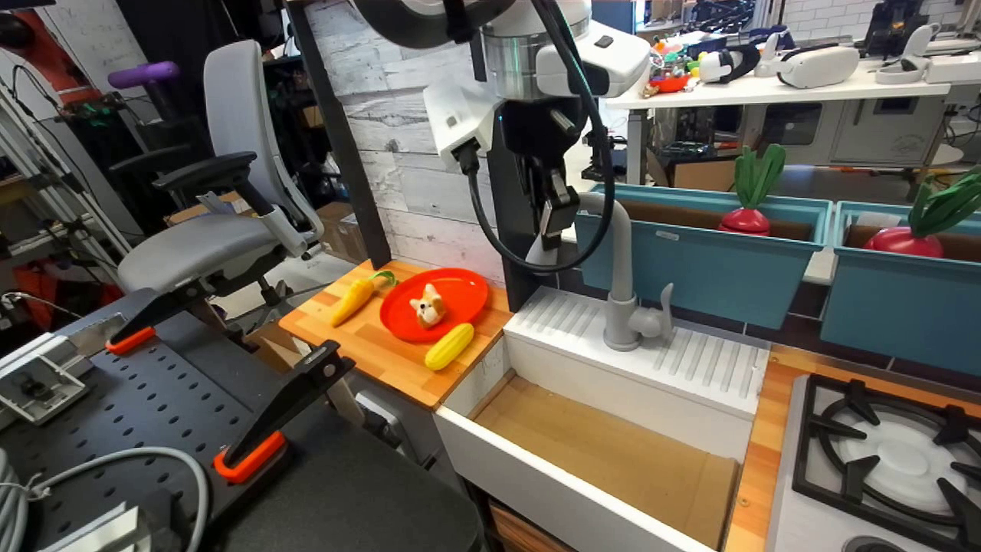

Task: Move the tap nozzle to the right

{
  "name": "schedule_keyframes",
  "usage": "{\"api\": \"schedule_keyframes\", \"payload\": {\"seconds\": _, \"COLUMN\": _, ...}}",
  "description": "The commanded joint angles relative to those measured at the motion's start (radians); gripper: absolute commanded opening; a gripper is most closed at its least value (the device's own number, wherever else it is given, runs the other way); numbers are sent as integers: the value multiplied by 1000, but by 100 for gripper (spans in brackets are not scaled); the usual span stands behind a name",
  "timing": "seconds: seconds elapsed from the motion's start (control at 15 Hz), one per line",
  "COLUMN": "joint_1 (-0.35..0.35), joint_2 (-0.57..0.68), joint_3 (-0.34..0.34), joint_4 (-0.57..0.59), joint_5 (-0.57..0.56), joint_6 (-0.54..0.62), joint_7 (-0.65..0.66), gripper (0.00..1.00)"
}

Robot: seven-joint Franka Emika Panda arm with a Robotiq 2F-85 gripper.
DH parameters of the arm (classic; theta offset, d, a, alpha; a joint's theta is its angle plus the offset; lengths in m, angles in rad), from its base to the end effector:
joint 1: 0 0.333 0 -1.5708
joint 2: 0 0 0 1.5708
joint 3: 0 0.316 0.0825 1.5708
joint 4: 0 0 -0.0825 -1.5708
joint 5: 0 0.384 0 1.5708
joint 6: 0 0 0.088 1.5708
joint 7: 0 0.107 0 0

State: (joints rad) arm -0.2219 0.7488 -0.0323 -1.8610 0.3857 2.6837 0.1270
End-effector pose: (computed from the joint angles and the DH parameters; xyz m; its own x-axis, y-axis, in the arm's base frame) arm 0.6120 -0.1705 0.1183 0.7553 -0.6549 0.0261 -0.6415 -0.7468 -0.1752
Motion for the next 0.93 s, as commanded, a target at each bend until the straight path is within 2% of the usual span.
{"api": "schedule_keyframes", "payload": {"seconds": 0.0, "joint_1": -9, "joint_2": -34, "joint_3": -34, "joint_4": -35, "joint_5": -69, "joint_6": -42, "joint_7": -39, "gripper": 7}}
{"api": "schedule_keyframes", "payload": {"seconds": 0.4, "joint_1": -46, "joint_2": -48, "joint_3": -63, "joint_4": -27, "joint_5": -139, "joint_6": -124, "joint_7": -156, "gripper": 7}}
{"api": "schedule_keyframes", "payload": {"seconds": 0.87, "joint_1": -63, "joint_2": -55, "joint_3": -127, "joint_4": 14, "joint_5": -237, "joint_6": -220, "joint_7": -235, "gripper": 7}}
